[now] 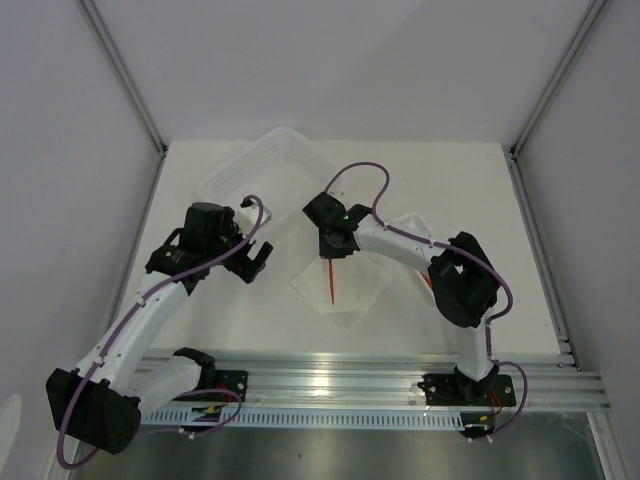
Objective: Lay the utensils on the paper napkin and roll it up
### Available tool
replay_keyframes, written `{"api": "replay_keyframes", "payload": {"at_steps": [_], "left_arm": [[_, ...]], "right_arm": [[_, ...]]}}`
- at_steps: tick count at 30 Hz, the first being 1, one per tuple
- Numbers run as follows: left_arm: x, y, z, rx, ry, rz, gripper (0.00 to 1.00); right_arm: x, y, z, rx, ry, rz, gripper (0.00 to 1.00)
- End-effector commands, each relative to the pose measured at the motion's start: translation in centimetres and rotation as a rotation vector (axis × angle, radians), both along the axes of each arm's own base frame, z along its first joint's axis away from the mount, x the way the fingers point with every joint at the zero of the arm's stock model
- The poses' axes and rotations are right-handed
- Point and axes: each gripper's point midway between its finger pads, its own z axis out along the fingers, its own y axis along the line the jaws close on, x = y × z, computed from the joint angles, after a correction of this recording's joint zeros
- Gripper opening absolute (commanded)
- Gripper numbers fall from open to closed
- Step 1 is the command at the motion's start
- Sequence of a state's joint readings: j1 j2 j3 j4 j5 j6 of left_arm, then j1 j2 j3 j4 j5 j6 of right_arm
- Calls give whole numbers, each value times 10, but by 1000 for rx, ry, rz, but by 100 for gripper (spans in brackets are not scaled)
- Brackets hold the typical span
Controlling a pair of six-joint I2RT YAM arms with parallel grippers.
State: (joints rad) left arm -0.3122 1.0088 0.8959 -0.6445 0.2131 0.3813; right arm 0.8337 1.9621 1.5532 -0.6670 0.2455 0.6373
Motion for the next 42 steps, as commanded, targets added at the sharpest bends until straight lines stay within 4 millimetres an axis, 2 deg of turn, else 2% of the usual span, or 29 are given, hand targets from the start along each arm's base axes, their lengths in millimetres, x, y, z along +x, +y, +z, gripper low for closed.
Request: {"api": "replay_keyframes", "payload": {"at_steps": [1, 8, 22, 32, 42], "left_arm": [[2, -7, 1, -31, -4, -4, 100], [1, -6, -2, -27, -1, -5, 100], [-1, -6, -6, -28, 11, -9, 99], [-1, -7, -8, -27, 14, -11, 99], [-1, -7, -8, -26, 15, -11, 100]], "right_arm": [[-1, -3, -7, -30, 9, -38, 0], [-9, -8, -20, -51, 31, -23, 0], [-10, -17, -44, -86, 65, -29, 0], [-4, -37, -45, -105, 68, -46, 0], [-5, -39, -52, -110, 88, -43, 0]]}}
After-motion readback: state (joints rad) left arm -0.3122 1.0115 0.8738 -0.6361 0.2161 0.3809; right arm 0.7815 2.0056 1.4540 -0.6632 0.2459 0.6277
